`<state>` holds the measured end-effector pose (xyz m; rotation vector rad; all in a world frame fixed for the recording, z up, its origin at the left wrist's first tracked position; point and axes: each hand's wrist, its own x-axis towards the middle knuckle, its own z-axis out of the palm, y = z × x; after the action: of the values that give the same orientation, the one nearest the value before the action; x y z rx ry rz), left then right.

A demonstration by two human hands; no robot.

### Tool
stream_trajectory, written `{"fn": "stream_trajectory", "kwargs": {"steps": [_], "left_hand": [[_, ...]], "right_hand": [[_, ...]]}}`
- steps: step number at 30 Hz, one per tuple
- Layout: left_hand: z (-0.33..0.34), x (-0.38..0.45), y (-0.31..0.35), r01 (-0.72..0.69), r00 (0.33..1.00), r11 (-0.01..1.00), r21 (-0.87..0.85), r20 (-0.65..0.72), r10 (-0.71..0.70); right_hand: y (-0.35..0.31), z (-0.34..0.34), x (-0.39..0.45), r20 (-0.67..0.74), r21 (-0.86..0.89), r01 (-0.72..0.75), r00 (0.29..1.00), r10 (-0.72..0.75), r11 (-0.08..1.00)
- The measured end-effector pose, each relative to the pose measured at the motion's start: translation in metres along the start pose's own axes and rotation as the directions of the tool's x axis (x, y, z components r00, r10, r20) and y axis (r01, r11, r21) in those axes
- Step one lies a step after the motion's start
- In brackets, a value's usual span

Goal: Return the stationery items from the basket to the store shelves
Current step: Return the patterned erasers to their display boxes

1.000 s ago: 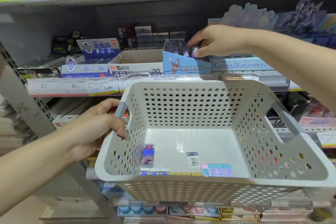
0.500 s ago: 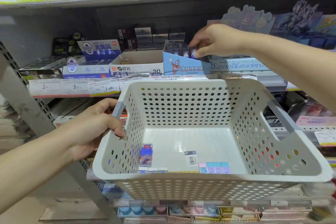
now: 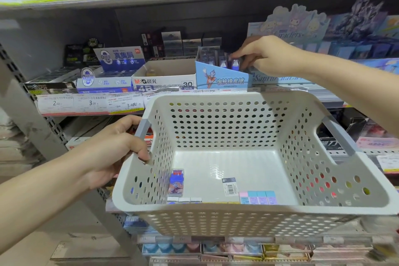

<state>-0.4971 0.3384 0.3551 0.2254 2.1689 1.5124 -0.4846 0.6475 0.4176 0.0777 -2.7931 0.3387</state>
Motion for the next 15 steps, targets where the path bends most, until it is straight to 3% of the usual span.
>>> {"fn": "stream_trajectory", "kwargs": {"steps": [5, 15], "left_hand": [[0.001, 0.004, 0.0, -0.015, 1.0, 1.0, -0.005, 0.024, 0.015], [0.002, 0.004, -0.001, -0.04, 0.998, 0.999, -0.009, 0.055, 0.041]], "right_hand": [[0.006, 0.003, -0.004, -0.027, 0.099, -0.008, 1.0, 0.011, 0.995], [0.015, 0.007, -0.001, -0.043, -0.079, 0.1, 0.994, -0.103, 0.992]]}}
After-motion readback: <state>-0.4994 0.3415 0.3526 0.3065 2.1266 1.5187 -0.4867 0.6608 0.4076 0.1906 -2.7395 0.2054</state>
